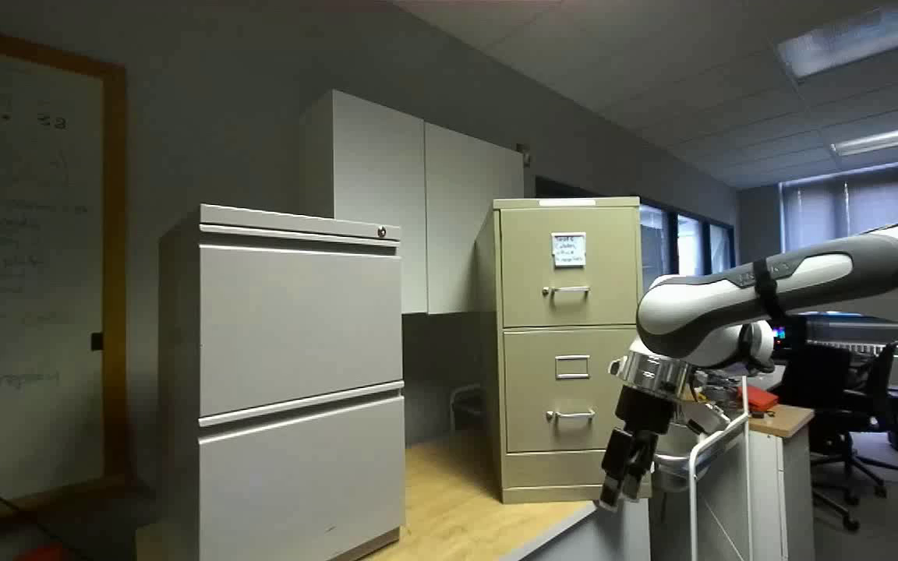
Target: Open the bottom drawer of the file cabinet on the right
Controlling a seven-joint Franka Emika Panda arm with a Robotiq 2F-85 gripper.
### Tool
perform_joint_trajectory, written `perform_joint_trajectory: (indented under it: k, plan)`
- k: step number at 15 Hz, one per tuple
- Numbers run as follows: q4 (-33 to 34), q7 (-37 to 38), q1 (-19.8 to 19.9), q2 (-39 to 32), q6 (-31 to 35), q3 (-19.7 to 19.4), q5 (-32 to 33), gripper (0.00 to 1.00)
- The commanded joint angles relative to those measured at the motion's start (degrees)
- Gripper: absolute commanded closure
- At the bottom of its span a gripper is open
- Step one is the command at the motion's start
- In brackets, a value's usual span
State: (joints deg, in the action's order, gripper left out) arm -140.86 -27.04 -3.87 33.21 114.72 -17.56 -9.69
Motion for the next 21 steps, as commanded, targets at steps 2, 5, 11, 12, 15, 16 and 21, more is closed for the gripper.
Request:
perform_joint_trajectory:
  k: [2, 5, 11, 12, 15, 16, 21]
  plan:
    - [0.3, -0.67, 1.47, -0.24, -0.28, 1.23, -0.82, 0.0]
    - [0.31, -0.67, 1.46, -0.22, -0.27, 1.23, -0.82, 0.0]
    - [0.31, -0.67, 1.46, -0.22, -0.27, 1.23, -0.82, 0.0]
    - [0.31, -0.67, 1.46, -0.22, -0.27, 1.23, -0.82, 0.0]
    - [0.46, -1.57, 1.81, -0.29, -0.41, 0.57, -0.61, 0.0]
    - [1.09, -1.96, 2.11, -0.69, -0.61, -0.02, -0.86, 0.0]
    - [7.19, -4.12, 2.84, -4.52, 1.39, -3.85, -5.02, 0.0]
